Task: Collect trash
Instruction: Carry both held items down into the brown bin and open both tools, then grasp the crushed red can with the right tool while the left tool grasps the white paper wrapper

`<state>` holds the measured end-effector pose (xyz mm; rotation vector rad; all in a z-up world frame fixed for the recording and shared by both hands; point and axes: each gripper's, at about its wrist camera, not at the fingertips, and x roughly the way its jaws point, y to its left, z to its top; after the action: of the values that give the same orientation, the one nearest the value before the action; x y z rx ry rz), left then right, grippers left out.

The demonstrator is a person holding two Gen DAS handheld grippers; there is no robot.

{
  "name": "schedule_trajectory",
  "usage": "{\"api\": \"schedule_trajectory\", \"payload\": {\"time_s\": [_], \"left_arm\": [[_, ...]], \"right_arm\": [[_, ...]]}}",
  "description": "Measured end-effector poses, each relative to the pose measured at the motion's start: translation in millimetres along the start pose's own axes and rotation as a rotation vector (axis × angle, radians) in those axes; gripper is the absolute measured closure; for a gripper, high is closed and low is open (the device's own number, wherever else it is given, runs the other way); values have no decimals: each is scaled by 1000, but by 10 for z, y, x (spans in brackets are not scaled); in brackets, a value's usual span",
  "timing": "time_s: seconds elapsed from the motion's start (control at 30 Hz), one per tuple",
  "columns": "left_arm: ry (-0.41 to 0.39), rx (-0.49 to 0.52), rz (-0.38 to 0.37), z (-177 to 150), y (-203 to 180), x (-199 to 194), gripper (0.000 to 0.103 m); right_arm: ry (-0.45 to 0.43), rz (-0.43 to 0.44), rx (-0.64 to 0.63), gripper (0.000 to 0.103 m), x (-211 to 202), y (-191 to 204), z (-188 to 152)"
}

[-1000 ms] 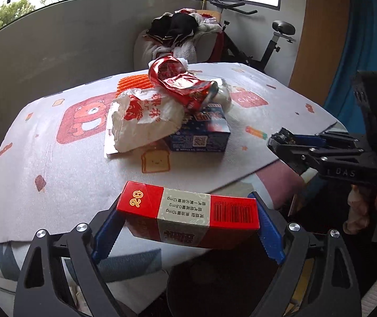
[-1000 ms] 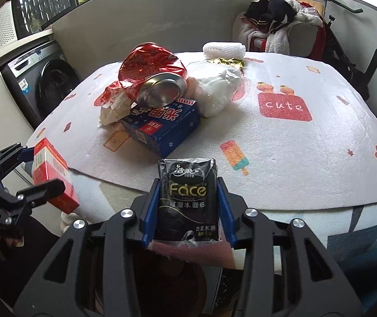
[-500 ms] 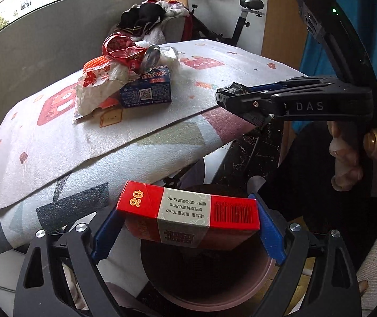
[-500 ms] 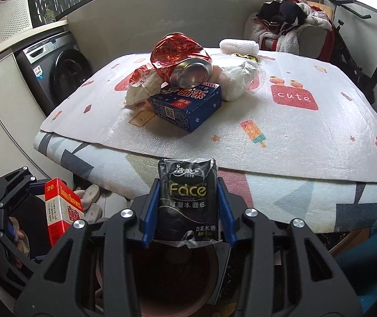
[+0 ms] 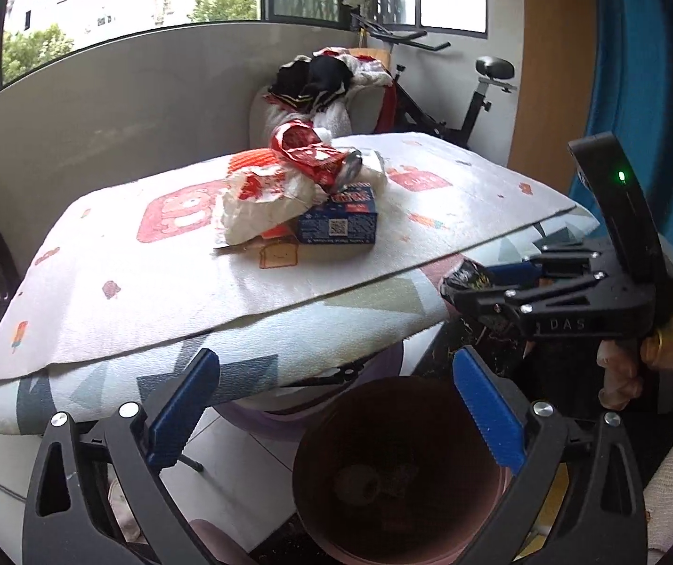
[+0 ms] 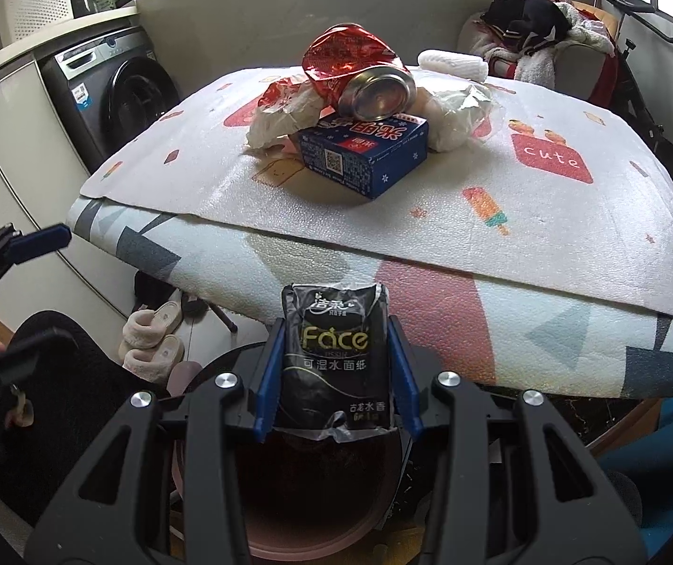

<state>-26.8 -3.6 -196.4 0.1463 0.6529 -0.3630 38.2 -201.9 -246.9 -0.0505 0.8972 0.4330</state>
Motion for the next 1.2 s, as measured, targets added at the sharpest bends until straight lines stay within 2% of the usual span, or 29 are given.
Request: {"api": "schedule_trajectory", "payload": {"time_s": [0.1, 0.3, 0.57, 0.6, 0.63, 0.67, 0.73, 1.0, 1.2], "left_arm": [[-21, -45, 44, -5, 110, -39, 6], [-12, -138, 110, -47, 312, -27, 6], [12, -154, 118, -85, 361, 7, 6], [14, -152, 117, -85, 354, 8, 6], [17, -150, 118, -90, 344, 13, 6], [19, -149, 119, -92, 343, 16, 6], [23, -151, 119, -104, 356, 28, 6], [35, -174, 126, -106, 389, 52, 6], [44, -181, 127, -106, 396, 74, 6]], "right_arm": [[22, -4, -31, 60, 67, 69, -28], [74, -2, -104, 58, 219, 229, -81], [88, -1, -150, 56, 263, 339, -106], [87, -2, -148, 52, 262, 334, -105], [85, -2, -145, 42, 259, 322, -103], [83, -2, -139, 25, 255, 312, -98], [62, -7, -117, 7, 225, 276, -82], [65, -18, 19, 6, 239, -5, -38], [58, -17, 60, 6, 232, -71, -44]]}}
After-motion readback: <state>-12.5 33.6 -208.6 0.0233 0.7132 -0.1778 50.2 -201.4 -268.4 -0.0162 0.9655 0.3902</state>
